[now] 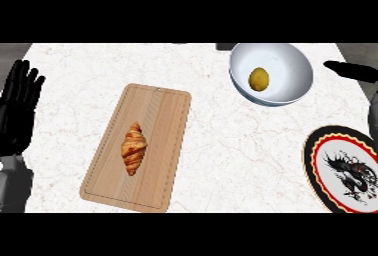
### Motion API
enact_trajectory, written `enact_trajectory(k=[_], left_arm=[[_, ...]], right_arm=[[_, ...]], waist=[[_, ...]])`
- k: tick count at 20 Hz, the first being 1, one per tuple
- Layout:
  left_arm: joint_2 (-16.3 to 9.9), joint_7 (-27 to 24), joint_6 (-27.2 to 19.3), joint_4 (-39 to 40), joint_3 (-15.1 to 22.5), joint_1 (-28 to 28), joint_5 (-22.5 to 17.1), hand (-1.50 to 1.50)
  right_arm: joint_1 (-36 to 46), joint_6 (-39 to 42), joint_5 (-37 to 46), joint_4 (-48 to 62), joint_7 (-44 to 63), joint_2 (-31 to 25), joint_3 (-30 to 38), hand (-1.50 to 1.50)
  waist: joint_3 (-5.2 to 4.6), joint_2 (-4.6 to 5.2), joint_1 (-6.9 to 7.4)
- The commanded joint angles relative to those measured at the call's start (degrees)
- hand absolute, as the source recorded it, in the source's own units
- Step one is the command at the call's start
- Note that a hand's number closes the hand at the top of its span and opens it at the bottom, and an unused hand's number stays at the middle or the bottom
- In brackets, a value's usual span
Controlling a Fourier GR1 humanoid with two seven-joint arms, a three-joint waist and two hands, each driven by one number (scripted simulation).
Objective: Pick the lemon from the plate and place it in the bowl
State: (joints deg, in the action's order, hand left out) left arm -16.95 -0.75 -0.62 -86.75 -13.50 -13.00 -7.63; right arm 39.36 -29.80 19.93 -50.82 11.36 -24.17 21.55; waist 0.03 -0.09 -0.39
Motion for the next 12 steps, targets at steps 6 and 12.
enact_trajectory(k=[6, 12], left_arm=[[-1.43, 0.73, 1.79, -1.16, -1.33, 1.04, -1.14, 0.0], [1.45, 0.0, -0.52, -3.91, 0.47, 2.96, 0.89, 0.0]], right_arm=[[-18.8, 10.2, -13.26, -14.65, -6.68, -4.94, 9.14, -1.5], [-28.15, 19.76, -21.85, -14.93, -12.4, -9.44, 17.02, -1.5]], waist=[[-0.03, -0.21, -0.47], [-0.01, -0.09, -0.14]])
